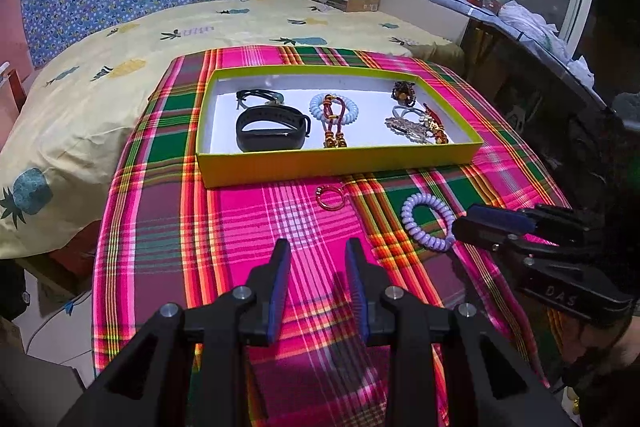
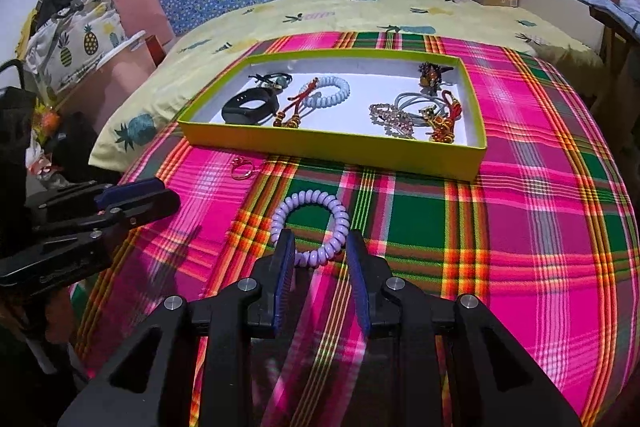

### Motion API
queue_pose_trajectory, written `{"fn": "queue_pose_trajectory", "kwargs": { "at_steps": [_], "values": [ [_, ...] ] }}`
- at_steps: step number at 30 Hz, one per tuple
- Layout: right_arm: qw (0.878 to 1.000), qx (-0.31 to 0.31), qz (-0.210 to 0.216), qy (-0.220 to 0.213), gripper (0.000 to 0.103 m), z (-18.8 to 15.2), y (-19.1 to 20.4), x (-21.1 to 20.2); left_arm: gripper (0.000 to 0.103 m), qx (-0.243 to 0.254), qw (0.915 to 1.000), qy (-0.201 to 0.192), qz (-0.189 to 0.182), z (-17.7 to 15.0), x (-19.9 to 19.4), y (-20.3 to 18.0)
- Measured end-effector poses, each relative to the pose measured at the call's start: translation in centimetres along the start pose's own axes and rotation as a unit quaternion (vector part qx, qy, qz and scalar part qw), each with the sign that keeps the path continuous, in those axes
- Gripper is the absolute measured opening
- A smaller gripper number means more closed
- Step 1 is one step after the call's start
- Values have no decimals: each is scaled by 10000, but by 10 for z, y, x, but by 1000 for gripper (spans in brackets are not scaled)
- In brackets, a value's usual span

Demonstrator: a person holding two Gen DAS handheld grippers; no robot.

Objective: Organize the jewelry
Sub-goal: 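Move left tool to the gold ring while right tool grasps the lavender coiled bracelet, then grasp the gold ring with left tool while right tool lifts the lavender coil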

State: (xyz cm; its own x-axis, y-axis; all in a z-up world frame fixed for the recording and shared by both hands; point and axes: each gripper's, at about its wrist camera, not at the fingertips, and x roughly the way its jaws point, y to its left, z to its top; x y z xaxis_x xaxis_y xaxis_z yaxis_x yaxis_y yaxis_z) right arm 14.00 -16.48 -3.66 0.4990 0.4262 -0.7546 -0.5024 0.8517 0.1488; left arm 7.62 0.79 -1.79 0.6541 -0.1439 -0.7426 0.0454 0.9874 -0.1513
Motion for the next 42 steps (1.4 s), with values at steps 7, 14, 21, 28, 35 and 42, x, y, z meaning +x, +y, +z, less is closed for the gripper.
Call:
{"fn": "queue_pose_trajectory", "kwargs": {
  "at_steps": [7,14,21,28,35,42],
  "values": [
    [9997,-84,-132,205,16,3,0,19,29,-13,10000,14,-38,3,5,2],
    [9990,-294,-264,208,10,4,5,20,35,35,9998,39,-188,11,14,1],
    [9994,-206,-280,90,9,4,0,11,36,226,9995,91,-223,20,28,-9],
    [9997,-114,-229,19,9,3,-7,4,36,391,9990,213,-104,26,46,-15],
    [9998,-53,-215,5,9,2,-11,2,36,609,9978,246,63,29,56,-21],
    [9998,-16,-215,-13,9,2,-14,2,24,711,9971,223,150,28,56,-24]
  ]
}}
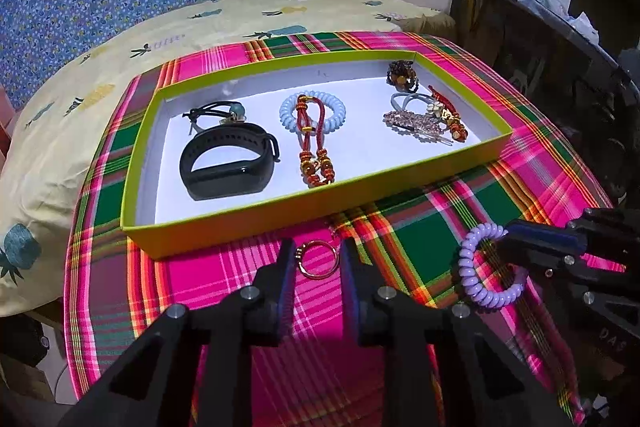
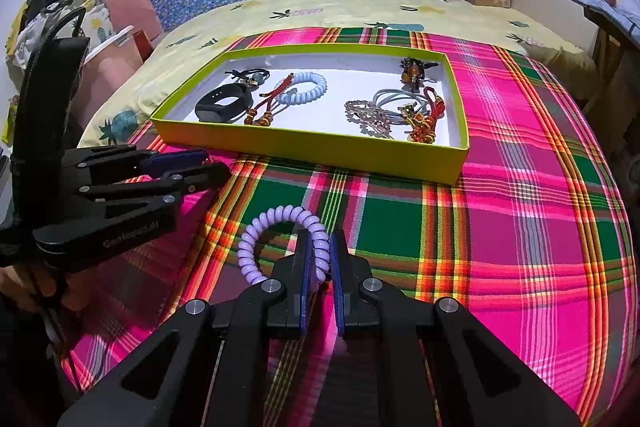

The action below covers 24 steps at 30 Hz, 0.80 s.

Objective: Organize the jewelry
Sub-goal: 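Grasp the gold ring with left tool while right tool lifts the lavender coil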

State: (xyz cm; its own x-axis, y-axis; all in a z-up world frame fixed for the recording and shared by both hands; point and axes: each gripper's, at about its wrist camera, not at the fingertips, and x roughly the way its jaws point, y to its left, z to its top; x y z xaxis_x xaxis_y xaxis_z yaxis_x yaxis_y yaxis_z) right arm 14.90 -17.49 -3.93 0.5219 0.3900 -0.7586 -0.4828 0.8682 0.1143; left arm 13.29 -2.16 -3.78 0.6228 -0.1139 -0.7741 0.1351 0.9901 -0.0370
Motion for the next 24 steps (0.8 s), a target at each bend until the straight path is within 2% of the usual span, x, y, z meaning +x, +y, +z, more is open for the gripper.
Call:
{"fn": "queue_pose_trajectory", "kwargs": {
  "at_steps": [7,13,19,24],
  "values": [
    [10000,20,-15,-56,9,0,-1,-5,23,-80,9999,-42,-85,-2,-7,3],
    [9999,31,-27,-134,9,1,-1,-12,23,-109,9994,-228,-256,-1,-27,4],
    [9996,-53,-51,-262,9,10,0,-22,23,-111,9982,-466,-368,10,-46,7],
    [9989,-173,-108,-421,9,26,0,-28,23,-101,9976,-599,-322,27,-50,13]
  ]
}}
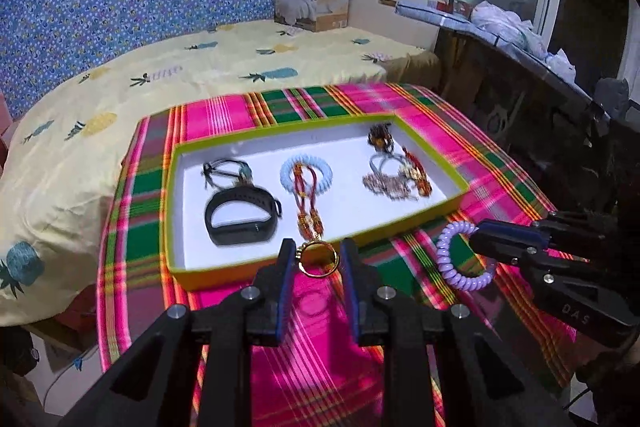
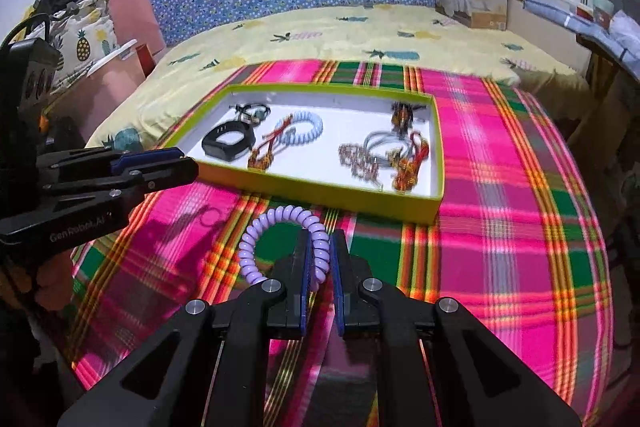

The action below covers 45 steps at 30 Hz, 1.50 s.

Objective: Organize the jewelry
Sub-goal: 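Grasp the gold ring with left tool while right tool lifts the lavender coil, then carry the gold ring and lavender coil into the box while opening both tools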

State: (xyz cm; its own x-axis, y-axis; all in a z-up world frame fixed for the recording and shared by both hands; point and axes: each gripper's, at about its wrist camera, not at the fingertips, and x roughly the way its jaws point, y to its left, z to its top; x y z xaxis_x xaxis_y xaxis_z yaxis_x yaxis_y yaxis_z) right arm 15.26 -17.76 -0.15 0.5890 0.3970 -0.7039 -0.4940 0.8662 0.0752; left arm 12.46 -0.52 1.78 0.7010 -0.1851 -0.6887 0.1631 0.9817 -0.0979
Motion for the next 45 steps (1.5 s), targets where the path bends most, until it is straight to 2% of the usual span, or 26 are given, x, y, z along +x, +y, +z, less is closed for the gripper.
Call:
{"fn": "queue_pose_trajectory", "kwargs": {
  "at_steps": [10,22,35,45],
  "values": [
    [9999,-45,-73,-135,9,35,-13,17,23,-111,9999,2,107,38,26,23],
    [9998,-44,-183,57,9,75,-37,70,23,-54,9998,161,105,70,74,29],
    [9984,48,-289,487,9,90,-53,125,23,-36,9986,529,13,74,122,36],
    [9974,105,-272,657,10,90,-56,134,24,17,9969,786,-30,75,135,36]
  ]
}}
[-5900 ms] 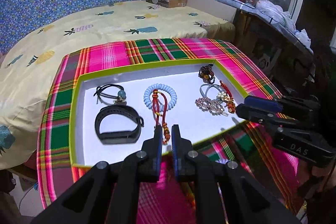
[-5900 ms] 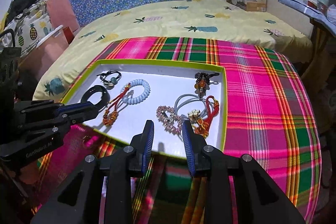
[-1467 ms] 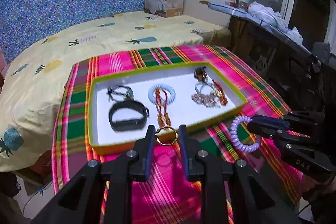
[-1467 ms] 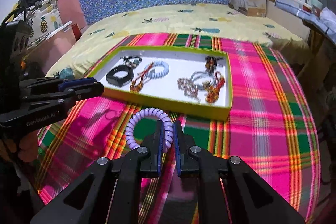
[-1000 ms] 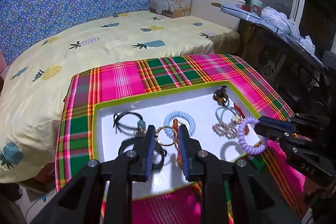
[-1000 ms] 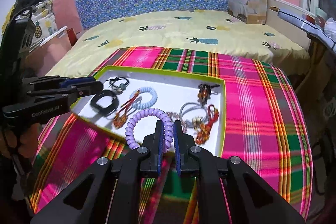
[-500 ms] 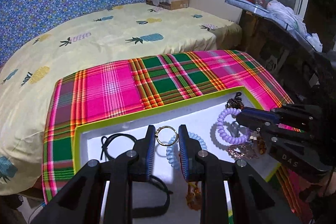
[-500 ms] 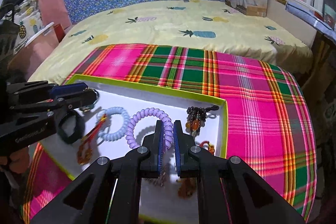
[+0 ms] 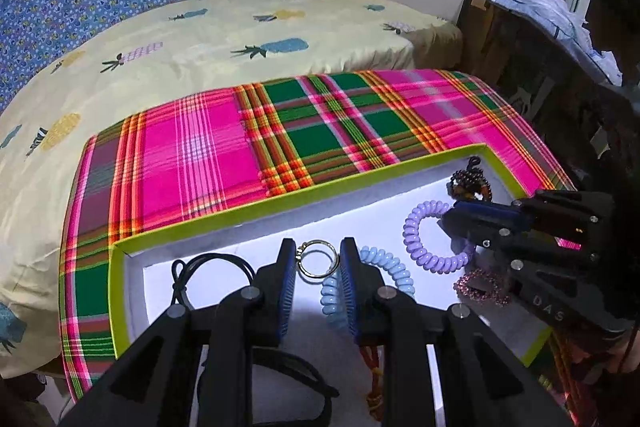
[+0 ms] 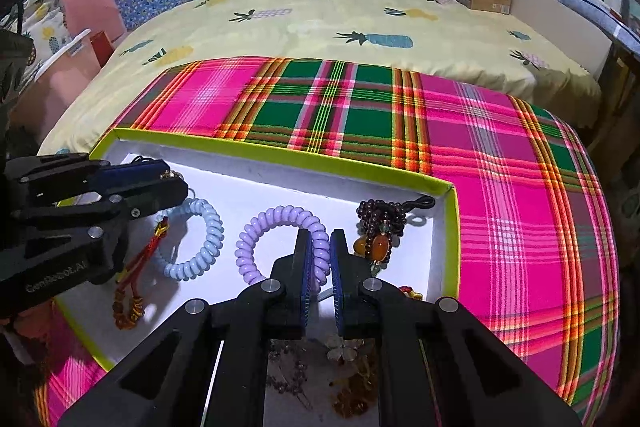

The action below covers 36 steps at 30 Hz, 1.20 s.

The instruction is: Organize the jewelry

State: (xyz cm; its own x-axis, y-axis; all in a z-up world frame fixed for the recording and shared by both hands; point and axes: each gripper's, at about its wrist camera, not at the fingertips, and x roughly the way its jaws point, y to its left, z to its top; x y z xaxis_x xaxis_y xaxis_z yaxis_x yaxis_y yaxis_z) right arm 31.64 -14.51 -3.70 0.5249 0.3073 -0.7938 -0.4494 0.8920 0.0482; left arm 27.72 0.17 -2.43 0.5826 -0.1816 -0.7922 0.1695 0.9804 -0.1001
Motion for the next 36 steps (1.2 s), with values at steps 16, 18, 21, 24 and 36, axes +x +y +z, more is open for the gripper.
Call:
{"fn": "queue_pose_trajectory", "kwargs": {
  "at_steps": [16,18,21,24,36],
  "values": [
    [10000,25,24,53,16,0,2,-3,26,-21,10000,55,75,0,-2,0],
    [10000,23,33,31,16,0,3,-5,26,-56,10000,34,56,-1,-5,1],
    [10000,19,46,-18,16,-2,5,-12,26,-66,9999,-35,105,-4,-13,0],
    [9999,14,66,-91,16,-7,7,-22,26,-115,9998,-102,141,-8,-24,0],
    [9991,101,129,-394,16,-42,22,-85,29,-253,9983,-489,189,-52,-94,-20]
  ]
}}
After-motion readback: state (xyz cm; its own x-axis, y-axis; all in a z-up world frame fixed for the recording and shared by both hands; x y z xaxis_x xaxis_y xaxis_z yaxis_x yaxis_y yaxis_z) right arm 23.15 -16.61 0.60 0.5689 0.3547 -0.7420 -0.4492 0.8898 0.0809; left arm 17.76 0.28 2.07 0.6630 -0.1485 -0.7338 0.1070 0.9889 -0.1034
